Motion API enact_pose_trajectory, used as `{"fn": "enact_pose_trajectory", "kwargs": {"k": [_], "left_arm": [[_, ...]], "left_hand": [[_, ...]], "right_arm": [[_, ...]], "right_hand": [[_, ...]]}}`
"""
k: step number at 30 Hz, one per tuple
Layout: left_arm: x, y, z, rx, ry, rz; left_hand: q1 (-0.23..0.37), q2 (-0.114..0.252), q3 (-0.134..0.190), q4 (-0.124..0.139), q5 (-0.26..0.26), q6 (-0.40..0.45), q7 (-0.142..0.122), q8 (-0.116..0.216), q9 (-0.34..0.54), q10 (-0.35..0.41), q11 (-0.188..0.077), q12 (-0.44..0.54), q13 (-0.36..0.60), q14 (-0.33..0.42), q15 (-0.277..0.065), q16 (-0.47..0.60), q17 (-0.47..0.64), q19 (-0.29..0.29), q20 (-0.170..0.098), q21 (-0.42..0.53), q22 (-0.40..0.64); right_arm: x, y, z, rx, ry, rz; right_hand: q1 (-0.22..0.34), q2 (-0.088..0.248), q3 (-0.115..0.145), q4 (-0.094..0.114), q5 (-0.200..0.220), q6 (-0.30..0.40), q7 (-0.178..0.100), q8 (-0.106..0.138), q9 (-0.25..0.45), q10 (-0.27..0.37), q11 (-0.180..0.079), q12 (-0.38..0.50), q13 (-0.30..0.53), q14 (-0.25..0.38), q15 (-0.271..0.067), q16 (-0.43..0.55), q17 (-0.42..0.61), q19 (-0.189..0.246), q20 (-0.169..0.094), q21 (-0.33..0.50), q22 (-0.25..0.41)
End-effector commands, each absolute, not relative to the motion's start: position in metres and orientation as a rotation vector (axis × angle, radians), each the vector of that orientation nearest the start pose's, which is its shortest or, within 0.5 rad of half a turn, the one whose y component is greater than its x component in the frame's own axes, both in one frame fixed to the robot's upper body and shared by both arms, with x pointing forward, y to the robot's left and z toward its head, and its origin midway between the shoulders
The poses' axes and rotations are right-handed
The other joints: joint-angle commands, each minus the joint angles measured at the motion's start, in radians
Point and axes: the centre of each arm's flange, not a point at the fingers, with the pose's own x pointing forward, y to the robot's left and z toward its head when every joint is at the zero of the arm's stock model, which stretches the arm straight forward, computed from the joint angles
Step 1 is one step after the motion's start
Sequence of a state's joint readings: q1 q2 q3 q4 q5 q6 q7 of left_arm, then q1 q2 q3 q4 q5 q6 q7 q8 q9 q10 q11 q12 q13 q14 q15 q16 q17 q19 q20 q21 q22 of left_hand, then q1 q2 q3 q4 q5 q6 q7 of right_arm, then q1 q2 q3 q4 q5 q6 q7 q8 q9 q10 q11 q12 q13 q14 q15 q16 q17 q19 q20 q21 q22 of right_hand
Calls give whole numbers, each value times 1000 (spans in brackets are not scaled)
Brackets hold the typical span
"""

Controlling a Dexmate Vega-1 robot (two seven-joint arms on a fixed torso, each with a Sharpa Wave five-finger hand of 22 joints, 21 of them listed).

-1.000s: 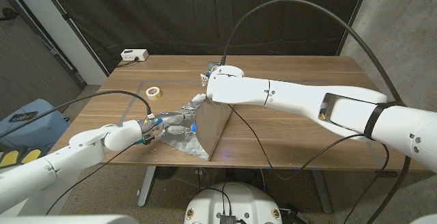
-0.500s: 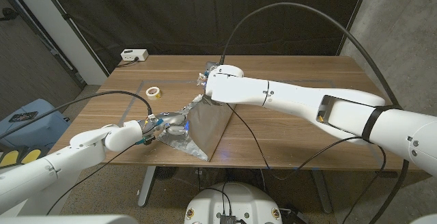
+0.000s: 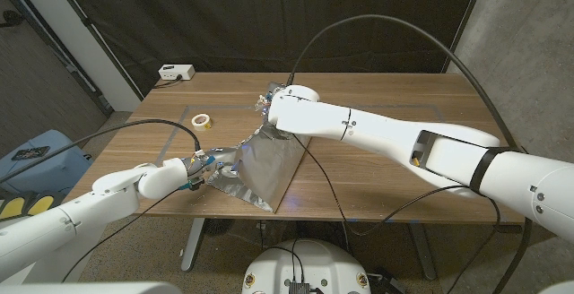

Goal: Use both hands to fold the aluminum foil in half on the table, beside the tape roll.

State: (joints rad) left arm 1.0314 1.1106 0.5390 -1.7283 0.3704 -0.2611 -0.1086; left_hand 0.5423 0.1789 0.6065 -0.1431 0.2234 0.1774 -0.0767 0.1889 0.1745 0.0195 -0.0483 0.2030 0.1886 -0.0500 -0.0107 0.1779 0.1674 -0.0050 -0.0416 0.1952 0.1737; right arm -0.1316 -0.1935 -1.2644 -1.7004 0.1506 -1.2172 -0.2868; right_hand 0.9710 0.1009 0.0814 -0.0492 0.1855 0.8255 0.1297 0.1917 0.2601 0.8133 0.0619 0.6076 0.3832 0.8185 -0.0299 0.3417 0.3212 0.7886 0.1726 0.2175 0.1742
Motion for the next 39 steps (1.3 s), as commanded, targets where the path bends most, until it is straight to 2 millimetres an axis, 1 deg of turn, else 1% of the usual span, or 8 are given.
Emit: {"fn": "enact_pose_trajectory", "kwargs": {"k": [1,10,15,21,31,34,39], "left_arm": [[553,292,-111,1509,-514,-483],[553,298,-96,1442,-534,-429],[552,304,-85,1398,-546,-386],[550,310,-72,1367,-553,-339],[546,319,-49,1371,-560,-281],[544,321,-45,1367,-560,-267],[539,325,-42,1358,-542,-240]], "left_hand": [[14,3,0,-2,9,24,-13,1,6,1,0,6,4,1,-1,2,3,36,23,6,4],[16,1,-2,-1,10,26,-14,0,6,3,4,7,4,2,1,3,3,37,25,6,4],[17,0,-3,-1,10,26,-13,-1,6,5,3,8,4,3,2,3,3,37,25,6,4],[18,-1,-5,-1,9,27,-11,-1,6,9,4,9,4,4,8,3,3,37,28,6,5],[18,-2,-8,0,9,32,-4,0,6,17,3,12,4,6,12,4,3,39,31,7,5],[18,-3,-9,1,8,34,-2,0,6,18,5,12,4,6,15,3,3,39,33,7,5],[18,-3,-10,1,8,34,0,0,6,20,5,13,4,6,16,4,3,39,35,7,5]], "right_arm": [[567,74,60,-1148,-254,118],[569,72,64,-1135,-258,125],[571,69,64,-1132,-257,128],[574,62,65,-1122,-254,131],[579,47,70,-1113,-251,121],[581,44,71,-1111,-247,119],[583,39,72,-1107,-245,112]], "right_hand": [[-14,2,-1,10,9,-14,3,-6,1,-9,3,-4,1,-4,10,-7,1,2,7,-2,3],[-23,6,-1,12,10,-29,7,-7,-3,-17,14,-7,1,-12,20,-17,-2,-2,12,-6,3],[-22,7,0,10,10,-33,6,-5,-5,-23,12,-10,0,-11,21,-18,-1,-2,15,-7,3],[-23,10,1,9,11,-36,6,-5,-7,-23,14,-11,-2,-11,20,-19,0,-2,15,-8,2],[-24,16,5,7,11,-40,7,-3,-10,-25,13,-13,-4,-12,24,-22,1,-1,16,-9,2],[-25,18,5,7,11,-41,6,-2,-11,-25,15,-13,-5,-15,20,-24,1,-2,16,-10,2],[-24,21,8,5,10,-44,7,-2,-12,-28,17,-14,-4,-17,24,-26,2,-2,17,-11,2]]}}
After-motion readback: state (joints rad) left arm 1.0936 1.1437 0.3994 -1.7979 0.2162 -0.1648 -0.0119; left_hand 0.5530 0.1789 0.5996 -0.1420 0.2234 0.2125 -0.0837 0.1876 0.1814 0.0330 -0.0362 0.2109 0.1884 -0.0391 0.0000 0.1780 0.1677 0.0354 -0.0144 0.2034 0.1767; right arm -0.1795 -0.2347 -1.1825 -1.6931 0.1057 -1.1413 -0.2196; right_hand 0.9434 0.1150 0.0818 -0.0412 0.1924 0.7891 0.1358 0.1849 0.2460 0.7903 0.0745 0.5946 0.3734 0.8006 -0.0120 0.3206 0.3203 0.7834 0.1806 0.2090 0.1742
